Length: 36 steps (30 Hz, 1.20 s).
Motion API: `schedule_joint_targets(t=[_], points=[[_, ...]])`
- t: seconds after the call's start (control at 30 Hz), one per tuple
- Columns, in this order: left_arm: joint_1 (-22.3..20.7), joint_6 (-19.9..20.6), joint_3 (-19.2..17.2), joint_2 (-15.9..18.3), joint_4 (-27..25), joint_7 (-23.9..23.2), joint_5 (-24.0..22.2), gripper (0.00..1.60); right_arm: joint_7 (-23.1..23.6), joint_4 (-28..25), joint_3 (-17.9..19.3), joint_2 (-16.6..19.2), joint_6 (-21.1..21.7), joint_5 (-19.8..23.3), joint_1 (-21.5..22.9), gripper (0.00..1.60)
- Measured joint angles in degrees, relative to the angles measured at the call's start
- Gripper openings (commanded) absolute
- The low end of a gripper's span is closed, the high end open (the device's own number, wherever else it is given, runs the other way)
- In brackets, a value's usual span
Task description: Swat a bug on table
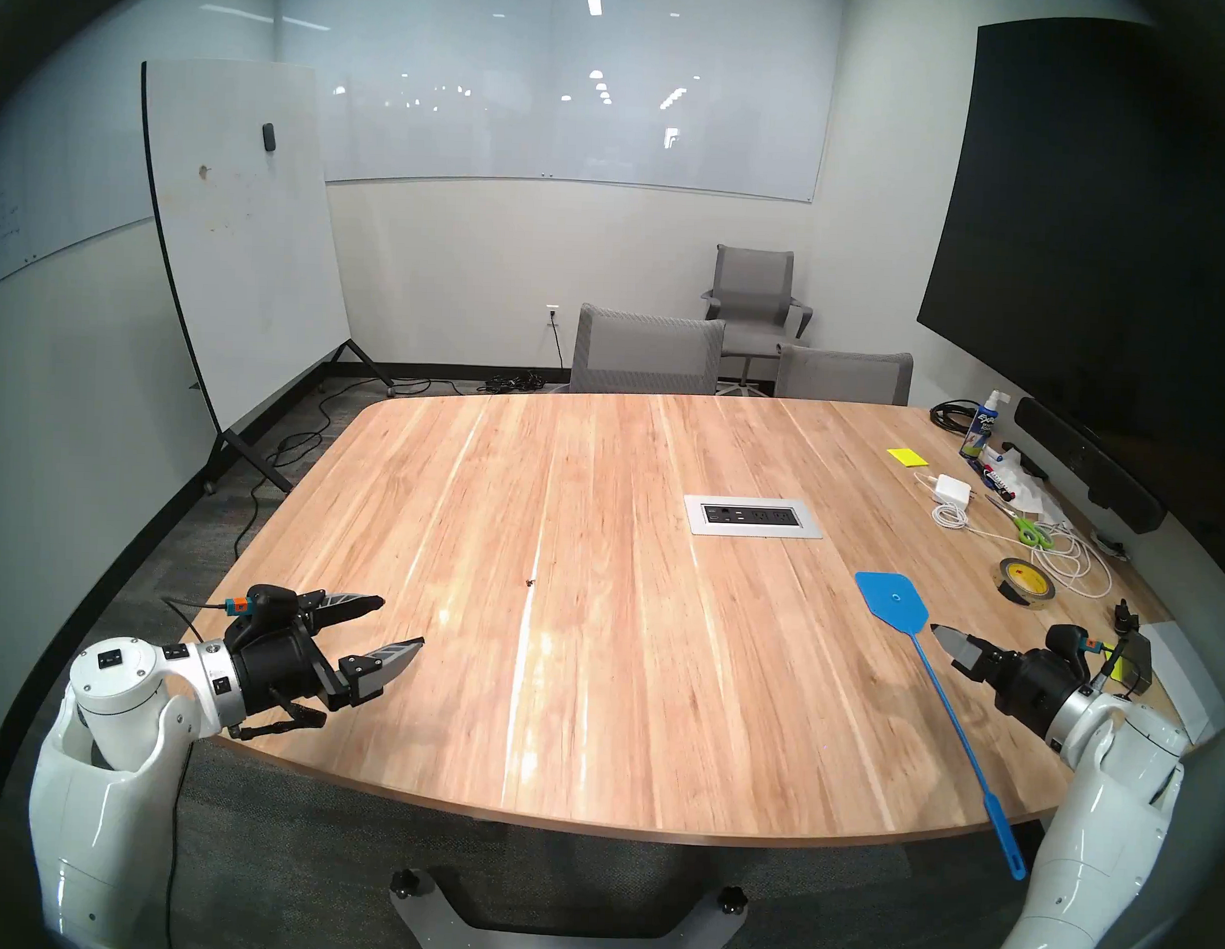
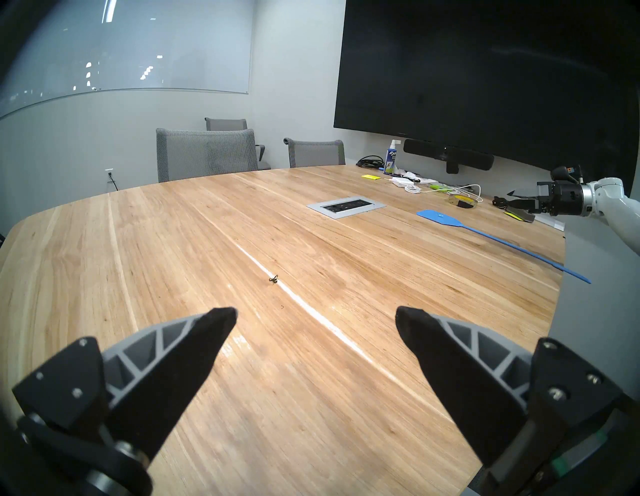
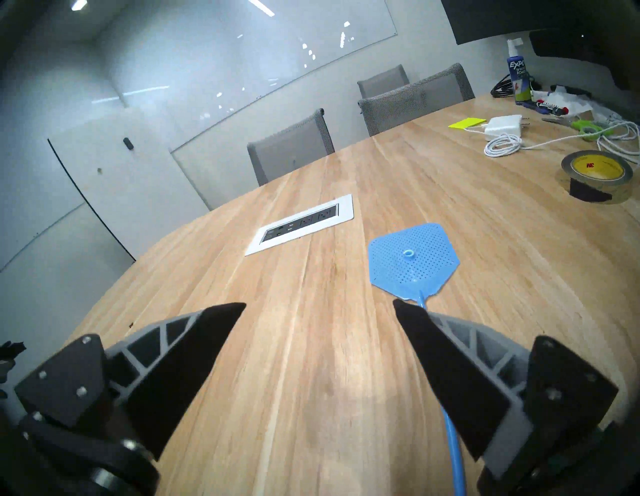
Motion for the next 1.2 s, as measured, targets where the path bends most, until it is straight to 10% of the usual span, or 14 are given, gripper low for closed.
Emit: schedule_joint_targets(t=[0.9, 1.2], points=[[-0.02, 0.04, -0.04, -0.10, 0.00, -0.10, 0.11, 1.60, -7.72, -0.29, 4.01, -6.44, 8.97, 3.31, 8.15, 1.60], [-0.04, 0.04, -0.05, -0.13, 0.01, -0.14, 0.14, 1.60, -13.39, 3.85, -0.05, -7.32, 8.38, 3.31, 12.55, 1.60]])
